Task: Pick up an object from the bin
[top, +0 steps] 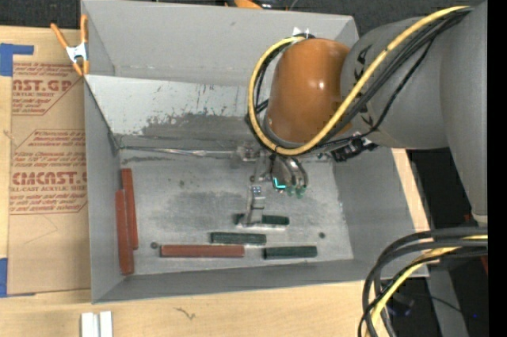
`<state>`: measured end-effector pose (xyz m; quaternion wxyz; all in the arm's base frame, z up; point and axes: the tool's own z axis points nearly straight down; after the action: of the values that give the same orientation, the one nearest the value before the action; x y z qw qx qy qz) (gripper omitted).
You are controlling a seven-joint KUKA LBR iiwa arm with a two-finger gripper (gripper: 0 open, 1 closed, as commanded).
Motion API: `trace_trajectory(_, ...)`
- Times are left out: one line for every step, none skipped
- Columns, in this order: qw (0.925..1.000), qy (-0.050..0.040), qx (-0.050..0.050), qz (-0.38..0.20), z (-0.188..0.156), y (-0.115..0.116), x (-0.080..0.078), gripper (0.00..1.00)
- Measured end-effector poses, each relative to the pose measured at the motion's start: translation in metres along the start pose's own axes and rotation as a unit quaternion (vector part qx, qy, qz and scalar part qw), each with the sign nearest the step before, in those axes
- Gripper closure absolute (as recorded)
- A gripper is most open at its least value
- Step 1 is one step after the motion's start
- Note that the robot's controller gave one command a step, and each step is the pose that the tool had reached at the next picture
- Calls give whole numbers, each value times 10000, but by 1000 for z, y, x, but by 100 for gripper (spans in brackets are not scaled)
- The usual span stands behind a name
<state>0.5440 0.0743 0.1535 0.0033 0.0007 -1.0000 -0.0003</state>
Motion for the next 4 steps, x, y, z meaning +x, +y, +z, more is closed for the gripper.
trace_trajectory(9983,6,-1,586,88,-30,23,0)
trace_trajectory(9973,-53,10,729,83,-101,-15,0)
trace_trajectory(9994,-33,1,332,84,-91,18,0)
trace_trajectory(9994,-35,0,334,83,-91,17,100)
